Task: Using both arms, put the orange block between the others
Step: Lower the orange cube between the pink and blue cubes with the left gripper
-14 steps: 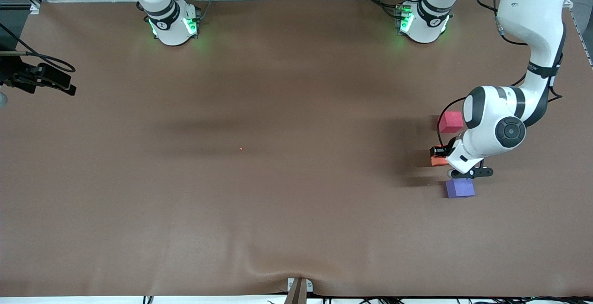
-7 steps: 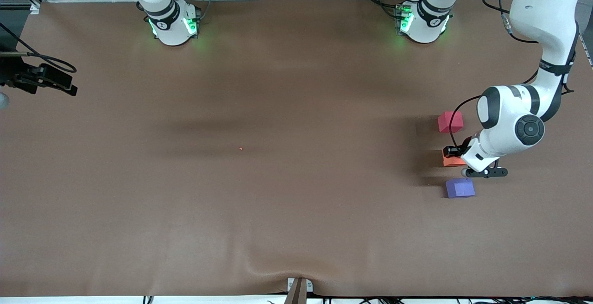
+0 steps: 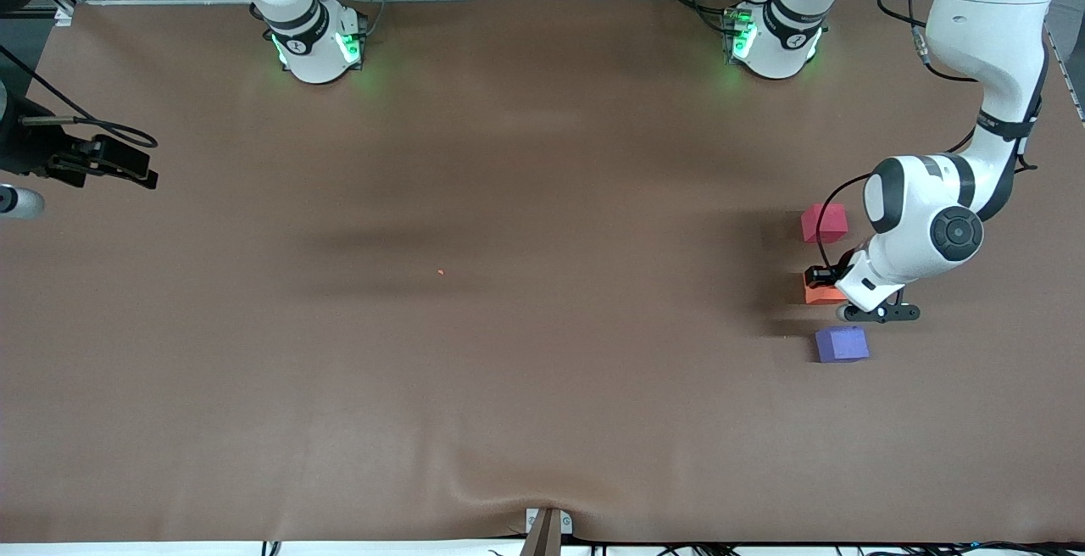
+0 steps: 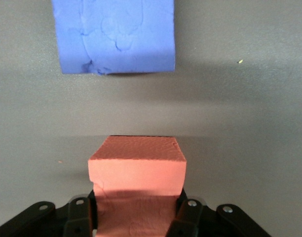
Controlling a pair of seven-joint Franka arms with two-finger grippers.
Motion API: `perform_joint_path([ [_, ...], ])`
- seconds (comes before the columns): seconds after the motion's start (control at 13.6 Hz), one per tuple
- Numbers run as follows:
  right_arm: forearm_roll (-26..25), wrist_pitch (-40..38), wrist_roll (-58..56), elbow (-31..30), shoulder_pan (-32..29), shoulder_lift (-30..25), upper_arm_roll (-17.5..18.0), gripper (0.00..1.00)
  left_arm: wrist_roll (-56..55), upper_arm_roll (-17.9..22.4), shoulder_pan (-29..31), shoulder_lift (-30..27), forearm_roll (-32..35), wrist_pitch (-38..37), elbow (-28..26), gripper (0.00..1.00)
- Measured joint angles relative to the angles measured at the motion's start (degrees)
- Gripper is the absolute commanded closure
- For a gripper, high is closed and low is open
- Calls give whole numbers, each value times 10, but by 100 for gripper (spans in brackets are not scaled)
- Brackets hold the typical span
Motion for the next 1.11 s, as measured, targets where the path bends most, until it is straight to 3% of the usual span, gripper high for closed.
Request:
perform_joint_path([
  [0.66, 0, 11, 0, 0, 0, 1, -1, 0, 0, 1, 11, 0, 0, 0, -1, 100],
  [0.74, 0, 11, 0, 0, 0, 1, -1, 0, 0, 1, 11, 0, 0, 0, -2, 92],
  [0.81, 0, 10, 0, 0, 0, 1, -1, 0, 0, 1, 12, 0, 0, 0, -2, 72],
  [0.88, 0, 10, -1, 0, 0, 1, -1, 0, 0, 1, 12, 0, 0, 0, -2, 42],
  [0.96, 0, 10, -1, 0, 0, 1, -1, 0, 0, 1, 12, 0, 0, 0, -2, 0],
  [1.11, 0, 9, -1, 0, 0, 1, -1, 0, 0, 1, 12, 0, 0, 1, -2, 0],
])
